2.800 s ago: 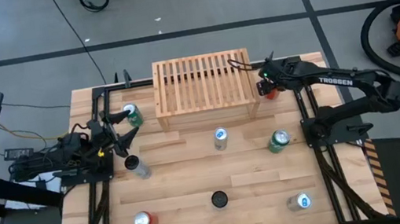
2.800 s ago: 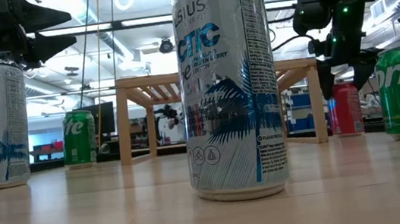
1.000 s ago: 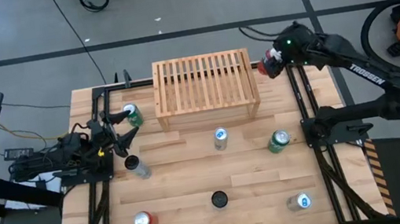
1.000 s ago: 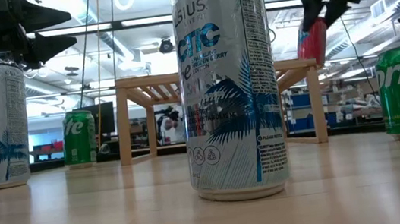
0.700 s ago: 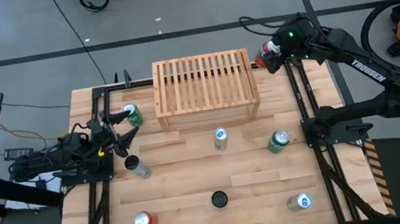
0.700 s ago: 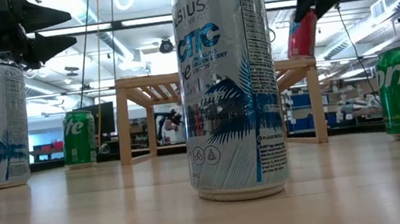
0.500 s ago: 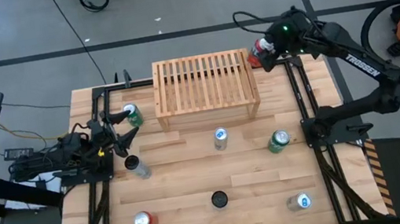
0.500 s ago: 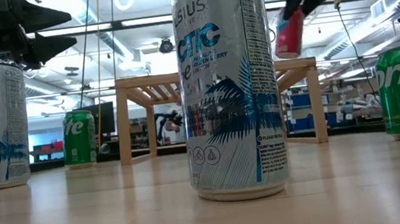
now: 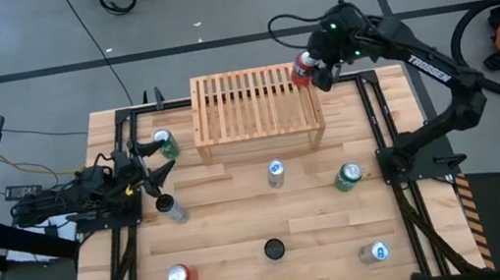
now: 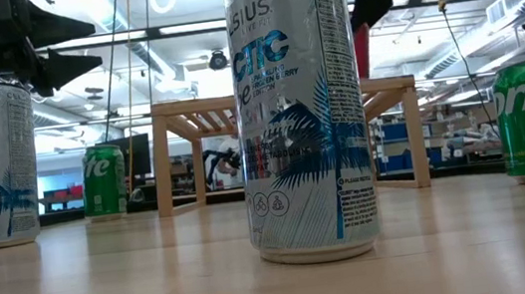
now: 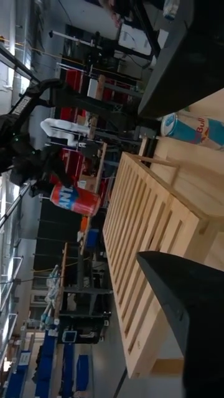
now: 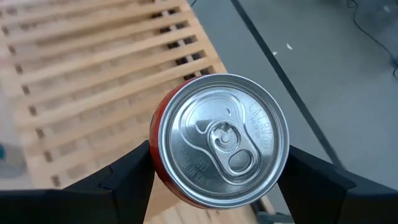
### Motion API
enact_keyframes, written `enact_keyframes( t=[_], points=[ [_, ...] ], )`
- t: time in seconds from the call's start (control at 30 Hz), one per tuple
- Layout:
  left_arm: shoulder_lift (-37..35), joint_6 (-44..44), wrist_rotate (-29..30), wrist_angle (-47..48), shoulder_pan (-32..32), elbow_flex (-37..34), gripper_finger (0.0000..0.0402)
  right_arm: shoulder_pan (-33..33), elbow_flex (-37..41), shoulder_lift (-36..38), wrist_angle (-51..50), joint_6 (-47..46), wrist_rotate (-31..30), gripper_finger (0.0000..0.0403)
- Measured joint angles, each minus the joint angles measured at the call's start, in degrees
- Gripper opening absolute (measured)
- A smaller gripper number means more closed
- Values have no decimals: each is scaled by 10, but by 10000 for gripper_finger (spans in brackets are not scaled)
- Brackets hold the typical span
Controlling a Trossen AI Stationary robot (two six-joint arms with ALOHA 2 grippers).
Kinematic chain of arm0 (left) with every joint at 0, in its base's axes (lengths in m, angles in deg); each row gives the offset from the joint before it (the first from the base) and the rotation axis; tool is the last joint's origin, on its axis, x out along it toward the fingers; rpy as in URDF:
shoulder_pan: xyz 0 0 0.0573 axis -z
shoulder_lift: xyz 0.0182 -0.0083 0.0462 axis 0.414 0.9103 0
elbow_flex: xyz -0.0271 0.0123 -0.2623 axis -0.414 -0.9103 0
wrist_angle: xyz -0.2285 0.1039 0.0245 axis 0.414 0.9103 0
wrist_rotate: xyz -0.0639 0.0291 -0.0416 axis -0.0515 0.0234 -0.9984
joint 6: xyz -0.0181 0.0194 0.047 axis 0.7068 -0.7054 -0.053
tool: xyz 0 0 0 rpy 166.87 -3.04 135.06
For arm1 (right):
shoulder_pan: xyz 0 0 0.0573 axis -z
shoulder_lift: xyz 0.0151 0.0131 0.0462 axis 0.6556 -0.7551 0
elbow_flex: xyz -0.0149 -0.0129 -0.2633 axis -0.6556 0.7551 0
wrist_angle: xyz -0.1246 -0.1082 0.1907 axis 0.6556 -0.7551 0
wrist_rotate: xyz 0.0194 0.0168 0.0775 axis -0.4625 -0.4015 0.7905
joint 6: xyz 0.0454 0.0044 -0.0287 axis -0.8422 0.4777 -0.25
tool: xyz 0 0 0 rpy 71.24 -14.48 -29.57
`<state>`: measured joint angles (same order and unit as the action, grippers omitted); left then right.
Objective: Place canned beverage on shelf
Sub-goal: Put the top red soda can on the shelf
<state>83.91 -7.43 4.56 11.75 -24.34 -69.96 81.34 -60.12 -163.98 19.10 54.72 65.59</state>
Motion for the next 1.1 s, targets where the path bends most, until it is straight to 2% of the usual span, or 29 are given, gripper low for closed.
enact_keyframes(
  t=[0.17, 0.6, 1.1],
  points=[
    [0, 1, 0, 0, 0, 0, 369, 0, 0, -29, 5, 51, 3, 298],
    [0, 0, 0, -1, 0, 0, 369, 9, -2, -63, 17, 56, 22, 299],
    [0, 0, 1, -1, 0, 0, 369, 18, -1, -63, 15, 53, 29, 349]
  ],
)
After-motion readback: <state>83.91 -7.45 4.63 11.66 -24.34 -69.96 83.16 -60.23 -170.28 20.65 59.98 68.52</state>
